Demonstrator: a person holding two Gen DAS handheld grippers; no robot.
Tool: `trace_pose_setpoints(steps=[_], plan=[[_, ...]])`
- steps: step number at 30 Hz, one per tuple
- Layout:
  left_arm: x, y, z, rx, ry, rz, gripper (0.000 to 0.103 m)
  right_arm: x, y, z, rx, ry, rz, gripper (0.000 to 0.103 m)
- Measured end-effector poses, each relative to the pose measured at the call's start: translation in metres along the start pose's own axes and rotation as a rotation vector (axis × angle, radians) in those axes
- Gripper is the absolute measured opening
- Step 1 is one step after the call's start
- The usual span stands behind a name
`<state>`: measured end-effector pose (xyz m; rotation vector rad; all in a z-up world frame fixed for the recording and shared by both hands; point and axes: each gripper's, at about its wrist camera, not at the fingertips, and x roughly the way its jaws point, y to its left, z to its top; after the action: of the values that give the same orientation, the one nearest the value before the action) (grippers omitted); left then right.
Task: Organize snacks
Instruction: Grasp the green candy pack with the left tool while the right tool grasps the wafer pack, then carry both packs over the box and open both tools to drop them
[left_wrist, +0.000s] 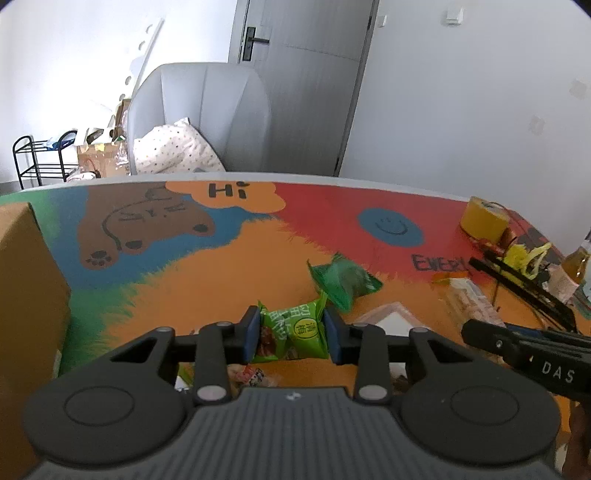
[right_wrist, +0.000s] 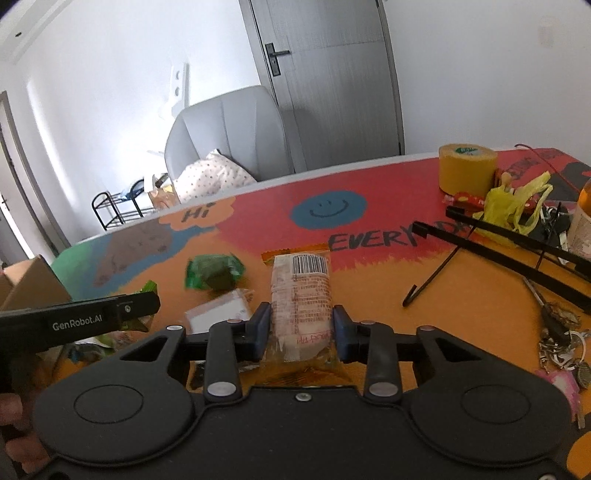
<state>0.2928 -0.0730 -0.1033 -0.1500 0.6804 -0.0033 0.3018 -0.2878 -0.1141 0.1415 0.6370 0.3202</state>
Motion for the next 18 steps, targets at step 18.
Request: trace_pose_setpoints(steps=[18], plan=[[-0.057,0.008,0.011,0.002,-0.089,0.001,0.035,-0.035,0.031,0.012,-0.023,-0.080,0.041,0.033]])
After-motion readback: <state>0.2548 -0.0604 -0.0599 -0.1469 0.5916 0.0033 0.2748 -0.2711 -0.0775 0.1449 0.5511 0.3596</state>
